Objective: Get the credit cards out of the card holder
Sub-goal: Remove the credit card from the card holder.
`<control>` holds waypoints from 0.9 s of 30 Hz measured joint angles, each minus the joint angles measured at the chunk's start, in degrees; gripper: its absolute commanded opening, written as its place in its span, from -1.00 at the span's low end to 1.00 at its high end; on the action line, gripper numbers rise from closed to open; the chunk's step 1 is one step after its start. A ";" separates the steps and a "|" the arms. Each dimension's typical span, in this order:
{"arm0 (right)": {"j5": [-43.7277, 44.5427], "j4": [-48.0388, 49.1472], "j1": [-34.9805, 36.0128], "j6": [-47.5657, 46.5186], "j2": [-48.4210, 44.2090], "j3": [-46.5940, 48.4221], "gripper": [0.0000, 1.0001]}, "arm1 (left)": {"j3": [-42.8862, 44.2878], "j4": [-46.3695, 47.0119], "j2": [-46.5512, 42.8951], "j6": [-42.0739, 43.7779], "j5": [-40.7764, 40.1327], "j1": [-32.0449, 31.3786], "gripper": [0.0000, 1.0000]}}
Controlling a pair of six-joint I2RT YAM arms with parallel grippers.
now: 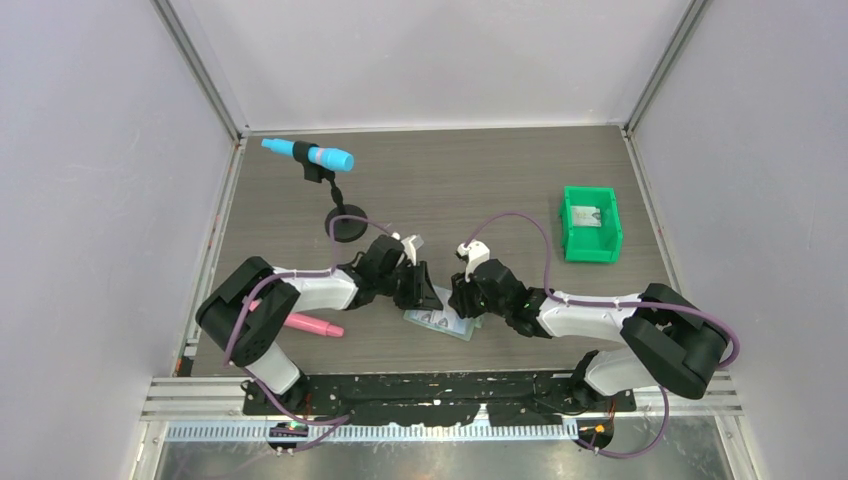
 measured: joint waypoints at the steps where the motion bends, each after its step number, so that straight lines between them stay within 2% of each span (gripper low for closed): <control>1: -0.02 0.04 0.00 0.20 0.00 -0.02 -0.18 | -0.26 0.44 0.11 -0.42 0.31 0.02 -0.44; 4: -0.04 0.17 0.00 0.68 0.00 -0.02 -0.17 | -1.60 2.27 0.22 -1.95 1.25 0.31 -0.57; 8: -0.07 0.24 0.00 1.46 0.00 -0.02 -0.17 | -3.54 4.79 0.22 -4.20 2.67 0.74 -1.00; 14: 0.20 -0.26 -0.13 1.53 0.00 0.00 -0.17 | -4.70 6.54 -0.87 -6.14 4.02 1.55 -1.00; 27: -0.31 -5.90 -0.94 2.19 -2.64 1.66 -0.12 | -4.68 -4.44 -10.60 -2.54 -3.98 1.84 -1.00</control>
